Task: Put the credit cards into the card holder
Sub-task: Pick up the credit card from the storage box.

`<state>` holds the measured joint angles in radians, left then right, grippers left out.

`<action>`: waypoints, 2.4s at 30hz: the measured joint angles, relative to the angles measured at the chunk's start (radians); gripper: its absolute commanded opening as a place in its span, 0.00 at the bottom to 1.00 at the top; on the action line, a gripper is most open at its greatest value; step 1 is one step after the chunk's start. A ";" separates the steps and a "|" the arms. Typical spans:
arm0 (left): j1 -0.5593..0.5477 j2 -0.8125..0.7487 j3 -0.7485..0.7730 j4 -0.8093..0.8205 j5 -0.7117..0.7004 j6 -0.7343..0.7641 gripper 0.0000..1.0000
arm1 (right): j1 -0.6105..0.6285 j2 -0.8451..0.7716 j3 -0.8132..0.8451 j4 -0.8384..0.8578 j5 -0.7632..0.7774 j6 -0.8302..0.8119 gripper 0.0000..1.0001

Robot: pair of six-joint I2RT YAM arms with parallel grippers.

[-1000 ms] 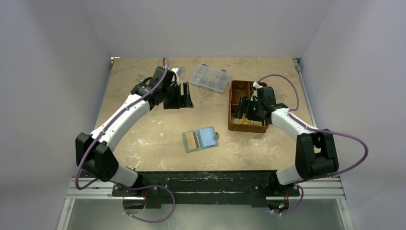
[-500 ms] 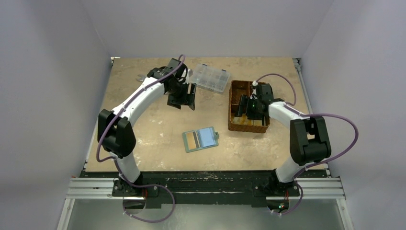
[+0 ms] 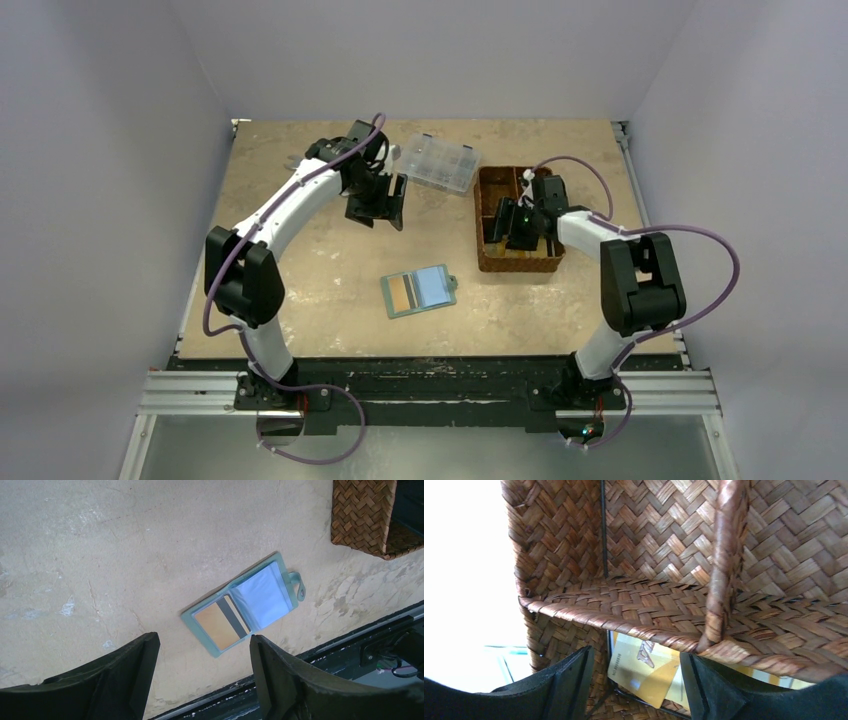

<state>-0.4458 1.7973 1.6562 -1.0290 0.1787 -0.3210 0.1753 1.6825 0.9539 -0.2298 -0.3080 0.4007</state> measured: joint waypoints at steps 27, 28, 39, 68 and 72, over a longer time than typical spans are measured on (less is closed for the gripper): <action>0.000 -0.019 -0.068 0.008 0.027 -0.009 0.70 | -0.005 -0.040 -0.045 0.084 -0.017 0.056 0.62; 0.000 -0.019 -0.068 0.011 0.028 -0.009 0.70 | -0.005 -0.030 -0.045 0.085 -0.014 0.057 0.62; -0.008 -0.025 -0.155 0.248 0.115 -0.143 0.67 | 0.009 0.019 -0.044 0.142 -0.077 0.077 0.61; -0.329 0.380 0.084 0.578 -0.230 -0.502 0.20 | -0.006 -0.055 0.098 -0.215 0.167 0.050 0.58; -0.331 0.380 0.087 0.574 -0.230 -0.497 0.15 | -0.012 -0.055 0.098 -0.219 0.193 0.050 0.59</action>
<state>-0.7765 2.1769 1.7432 -0.4549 -0.0509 -0.8185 0.1631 1.6279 1.0523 -0.4488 -0.1150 0.4507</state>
